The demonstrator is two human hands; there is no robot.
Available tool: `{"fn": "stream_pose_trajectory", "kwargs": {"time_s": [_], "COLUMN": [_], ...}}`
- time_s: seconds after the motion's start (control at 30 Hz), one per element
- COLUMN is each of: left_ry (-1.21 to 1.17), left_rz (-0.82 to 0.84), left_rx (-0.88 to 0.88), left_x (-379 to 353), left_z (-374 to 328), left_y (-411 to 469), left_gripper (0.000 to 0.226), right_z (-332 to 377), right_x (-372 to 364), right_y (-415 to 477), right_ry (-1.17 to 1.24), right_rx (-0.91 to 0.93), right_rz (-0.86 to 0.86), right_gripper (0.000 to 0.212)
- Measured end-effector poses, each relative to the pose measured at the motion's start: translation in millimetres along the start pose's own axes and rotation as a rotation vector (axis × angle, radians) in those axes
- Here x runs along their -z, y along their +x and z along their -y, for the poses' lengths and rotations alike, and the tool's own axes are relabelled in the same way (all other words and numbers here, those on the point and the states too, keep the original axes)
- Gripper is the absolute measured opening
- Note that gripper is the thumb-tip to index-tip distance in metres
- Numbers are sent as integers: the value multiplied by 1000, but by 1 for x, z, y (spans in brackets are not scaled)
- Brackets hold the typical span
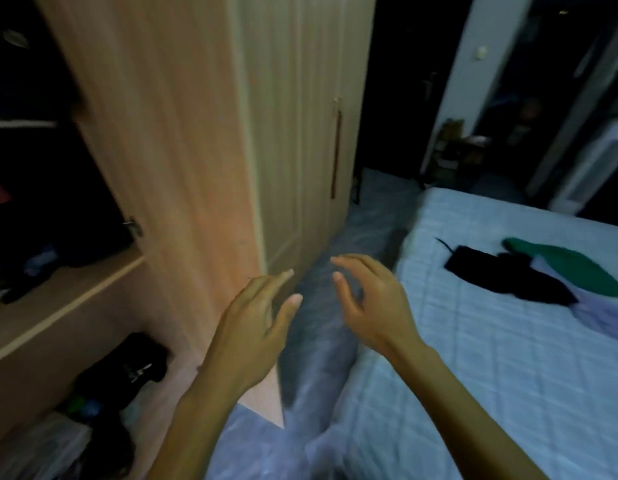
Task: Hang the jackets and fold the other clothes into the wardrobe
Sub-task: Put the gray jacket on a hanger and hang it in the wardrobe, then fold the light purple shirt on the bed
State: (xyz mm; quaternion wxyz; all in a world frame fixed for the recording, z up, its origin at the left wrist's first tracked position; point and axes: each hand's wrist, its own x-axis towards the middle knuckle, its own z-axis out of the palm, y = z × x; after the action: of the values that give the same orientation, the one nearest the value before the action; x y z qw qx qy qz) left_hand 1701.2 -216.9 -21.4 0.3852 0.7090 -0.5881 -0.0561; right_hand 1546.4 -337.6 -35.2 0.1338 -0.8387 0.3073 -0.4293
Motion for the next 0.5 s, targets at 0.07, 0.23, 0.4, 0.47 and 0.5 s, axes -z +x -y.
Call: {"fn": "stream_pose_trajectory", "kwargs": {"time_s": [0.07, 0.23, 0.4, 0.47, 0.5], "left_ry": [-33, -191, -317, -353, -362], "left_rz": [75, 279, 445, 495, 513], "left_rx": [-40, -129, -225, -259, -283], "left_x": [-30, -89, -148, -173, -184], "left_z": [-7, -29, -51, -65, -73], "left_y": [12, 42, 59, 59, 58], "left_gripper": [61, 57, 70, 66, 65], "right_z": [-20, -53, -74, -82, -86], "right_x": [17, 60, 97, 111, 119], "right_y": [-14, -45, -86, -106, -117], "right_ry": [-68, -257, -418, -465, -482], "right_rx": [-67, -277, -504, -581, -623], "right_rz": [-33, -109, -125, -128, -130], "right_gripper": [27, 27, 31, 31, 31]}}
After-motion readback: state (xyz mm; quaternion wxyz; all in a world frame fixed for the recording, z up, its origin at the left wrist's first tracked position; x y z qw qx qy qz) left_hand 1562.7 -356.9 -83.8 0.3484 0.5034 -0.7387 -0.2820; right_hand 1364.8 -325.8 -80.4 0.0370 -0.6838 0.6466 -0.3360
